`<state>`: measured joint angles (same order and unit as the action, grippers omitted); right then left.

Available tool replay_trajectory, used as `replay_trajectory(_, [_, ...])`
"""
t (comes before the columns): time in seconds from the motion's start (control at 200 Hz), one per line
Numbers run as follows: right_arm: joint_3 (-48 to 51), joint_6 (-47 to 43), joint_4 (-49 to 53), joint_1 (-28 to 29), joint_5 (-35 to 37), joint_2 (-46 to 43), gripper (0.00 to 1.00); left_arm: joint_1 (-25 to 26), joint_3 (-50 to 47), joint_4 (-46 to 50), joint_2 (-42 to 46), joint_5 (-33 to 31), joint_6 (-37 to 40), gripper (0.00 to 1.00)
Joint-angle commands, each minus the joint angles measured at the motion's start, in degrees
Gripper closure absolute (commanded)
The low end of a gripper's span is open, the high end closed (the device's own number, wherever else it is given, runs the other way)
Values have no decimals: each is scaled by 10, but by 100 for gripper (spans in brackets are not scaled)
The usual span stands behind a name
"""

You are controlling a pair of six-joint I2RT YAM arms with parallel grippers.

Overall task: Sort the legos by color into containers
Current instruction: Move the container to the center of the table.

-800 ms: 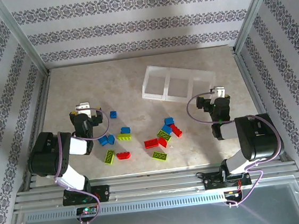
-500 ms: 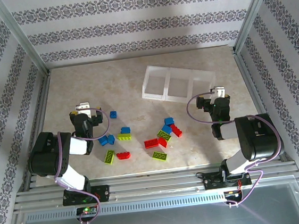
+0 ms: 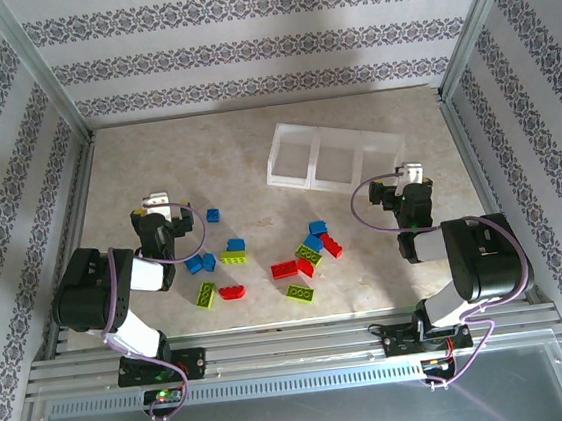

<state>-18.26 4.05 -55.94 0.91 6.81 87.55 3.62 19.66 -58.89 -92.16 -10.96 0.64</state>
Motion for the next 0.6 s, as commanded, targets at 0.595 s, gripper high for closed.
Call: replay_trajectory(0.595, [-11, -9, 3, 4, 5, -4, 2, -9, 11, 8, 6, 6, -7, 0])
